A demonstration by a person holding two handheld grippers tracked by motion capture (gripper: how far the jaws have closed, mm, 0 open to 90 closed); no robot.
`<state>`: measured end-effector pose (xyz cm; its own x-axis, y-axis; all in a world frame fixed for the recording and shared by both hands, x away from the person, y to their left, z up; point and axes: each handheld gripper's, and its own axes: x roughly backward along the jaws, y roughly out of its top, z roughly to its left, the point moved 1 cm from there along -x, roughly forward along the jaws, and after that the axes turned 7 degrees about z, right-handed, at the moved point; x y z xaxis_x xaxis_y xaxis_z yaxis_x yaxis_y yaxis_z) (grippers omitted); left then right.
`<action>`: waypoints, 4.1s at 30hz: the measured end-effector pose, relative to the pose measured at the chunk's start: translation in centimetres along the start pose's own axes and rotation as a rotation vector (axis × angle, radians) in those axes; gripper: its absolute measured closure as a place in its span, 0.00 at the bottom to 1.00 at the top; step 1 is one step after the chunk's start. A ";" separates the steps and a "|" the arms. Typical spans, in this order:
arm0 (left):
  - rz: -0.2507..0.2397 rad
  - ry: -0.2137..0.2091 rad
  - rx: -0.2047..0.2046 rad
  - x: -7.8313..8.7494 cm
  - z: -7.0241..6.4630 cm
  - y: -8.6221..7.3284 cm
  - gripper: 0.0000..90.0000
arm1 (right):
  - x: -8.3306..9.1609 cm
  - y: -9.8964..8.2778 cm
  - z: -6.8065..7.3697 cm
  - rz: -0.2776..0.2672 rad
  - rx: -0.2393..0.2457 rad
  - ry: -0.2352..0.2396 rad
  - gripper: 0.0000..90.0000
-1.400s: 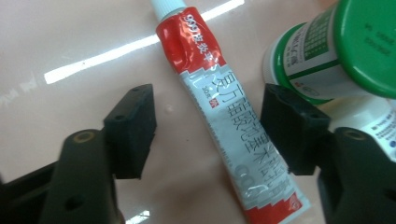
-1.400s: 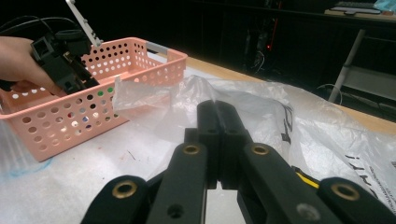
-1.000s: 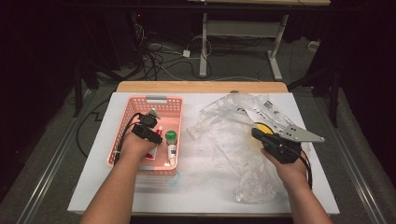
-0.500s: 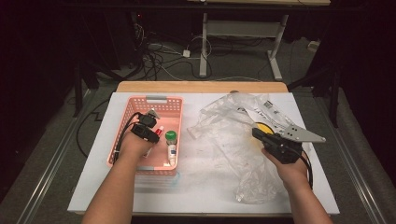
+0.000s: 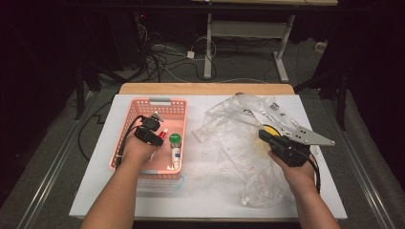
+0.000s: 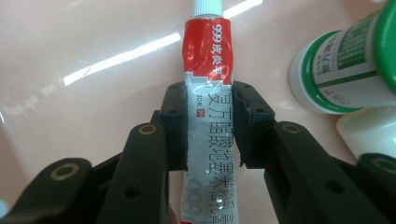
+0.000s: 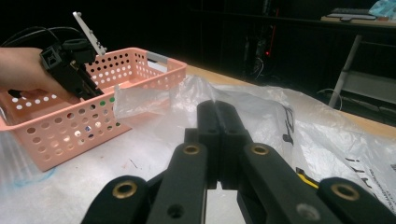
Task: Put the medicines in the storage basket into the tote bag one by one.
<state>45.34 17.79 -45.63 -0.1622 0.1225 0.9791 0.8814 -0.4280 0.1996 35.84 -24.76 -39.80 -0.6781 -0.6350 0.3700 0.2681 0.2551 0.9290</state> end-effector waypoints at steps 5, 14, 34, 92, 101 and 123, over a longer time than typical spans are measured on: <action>-0.011 -0.001 -0.001 0.3 -0.1 0.0 0.75 | 0.0 0.0 0.0 -0.002 -0.005 -0.001 1.00; -0.089 -0.027 0.000 1.8 0.0 -0.5 0.75 | 0.2 0.1 -0.1 -0.007 -0.002 -0.003 1.00; -0.289 -0.072 -0.021 4.9 -1.2 -2.7 0.75 | 0.2 0.2 0.1 -0.006 0.000 0.003 1.00; -0.657 -0.072 -0.071 6.0 -4.3 -9.6 0.75 | 0.5 0.2 0.4 -0.015 0.010 -0.002 1.00; -0.674 -0.076 -0.080 6.4 -4.9 -9.6 0.75 | 0.5 0.2 0.5 -0.013 0.013 0.003 1.00; -0.750 -0.200 -0.213 8.9 -10.2 -9.0 0.75 | 0.6 0.3 0.5 -0.017 0.014 -0.001 1.00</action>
<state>31.46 13.63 -38.34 -0.5770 0.5943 0.5602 0.4630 -0.3271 0.8238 35.17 -24.77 -39.31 -0.6832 -0.6388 0.3537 0.2464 0.2543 0.9352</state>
